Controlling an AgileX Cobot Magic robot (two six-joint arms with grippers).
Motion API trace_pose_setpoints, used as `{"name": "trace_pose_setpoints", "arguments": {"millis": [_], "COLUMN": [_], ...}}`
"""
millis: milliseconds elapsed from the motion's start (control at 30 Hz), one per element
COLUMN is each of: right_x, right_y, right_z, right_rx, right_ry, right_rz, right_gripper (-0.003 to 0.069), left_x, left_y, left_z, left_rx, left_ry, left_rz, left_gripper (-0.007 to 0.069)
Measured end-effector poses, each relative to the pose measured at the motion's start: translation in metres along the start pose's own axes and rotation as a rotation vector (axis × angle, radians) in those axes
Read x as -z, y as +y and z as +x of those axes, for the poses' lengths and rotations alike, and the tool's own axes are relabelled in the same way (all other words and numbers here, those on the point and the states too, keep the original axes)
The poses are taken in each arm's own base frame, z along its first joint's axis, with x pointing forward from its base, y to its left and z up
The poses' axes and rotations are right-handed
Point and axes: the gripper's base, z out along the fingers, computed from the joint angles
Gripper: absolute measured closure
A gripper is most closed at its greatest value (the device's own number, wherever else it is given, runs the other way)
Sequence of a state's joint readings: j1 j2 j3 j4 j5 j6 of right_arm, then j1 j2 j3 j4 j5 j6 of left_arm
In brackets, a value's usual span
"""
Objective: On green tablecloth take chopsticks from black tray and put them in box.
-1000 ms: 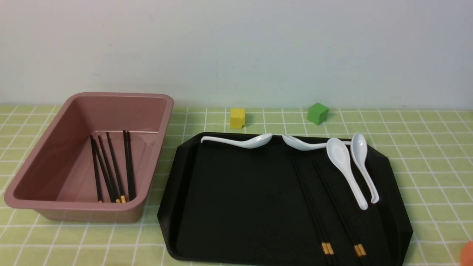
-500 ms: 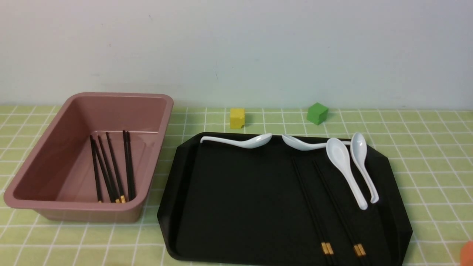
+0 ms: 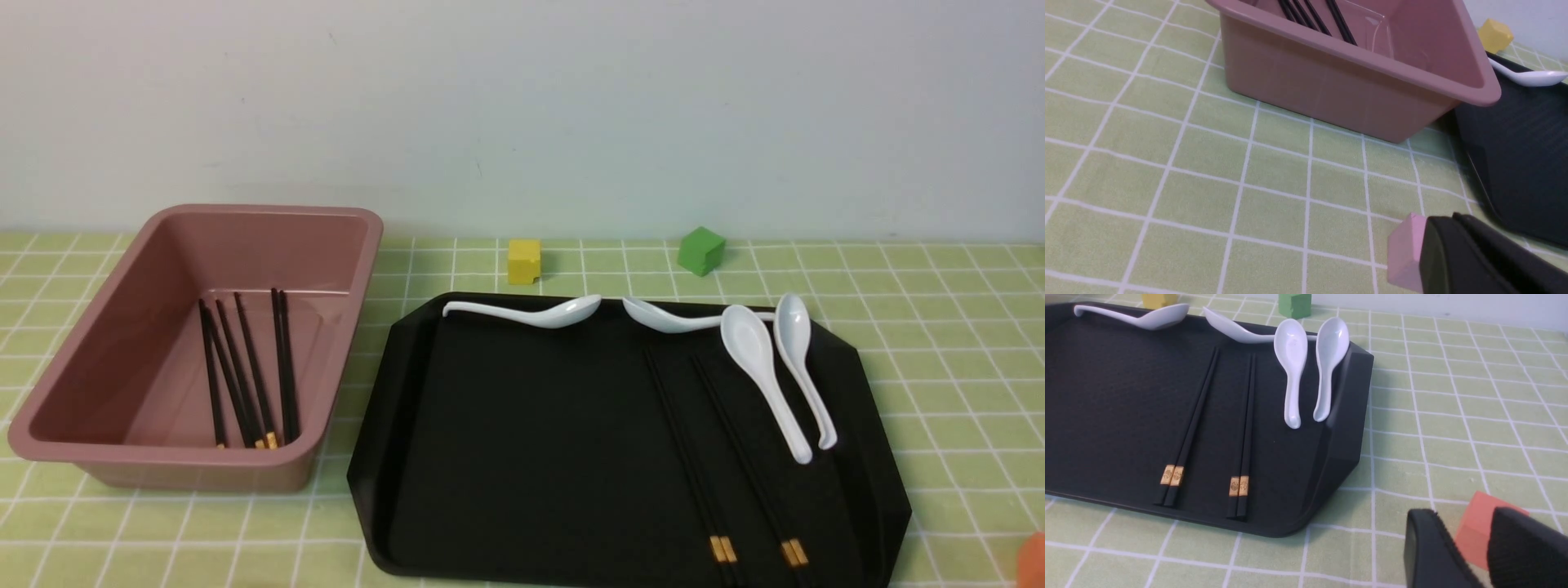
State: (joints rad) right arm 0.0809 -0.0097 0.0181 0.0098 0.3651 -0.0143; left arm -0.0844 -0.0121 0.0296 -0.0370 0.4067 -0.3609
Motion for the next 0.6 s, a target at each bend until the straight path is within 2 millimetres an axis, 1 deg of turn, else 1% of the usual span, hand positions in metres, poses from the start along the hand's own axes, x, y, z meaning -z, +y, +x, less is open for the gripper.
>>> {"name": "trace_pose_setpoints", "arguments": {"millis": [367,600], "right_x": [0.0,0.0], "right_y": [0.0,0.0], "right_z": [0.0,0.0], "right_rx": [0.0,0.0], "right_ry": [0.0,0.0], "right_rz": [0.0,0.0], "right_gripper": [0.0419,0.0419], "left_x": [0.0,0.0001], "left_y": [-0.0001,-0.0025], "left_z": [-0.0001,0.001], "left_rx": [0.0,-0.017], "left_ry": [0.0,0.019], "left_rz": [0.001,0.046], "left_gripper": [0.0601,0.0596]}}
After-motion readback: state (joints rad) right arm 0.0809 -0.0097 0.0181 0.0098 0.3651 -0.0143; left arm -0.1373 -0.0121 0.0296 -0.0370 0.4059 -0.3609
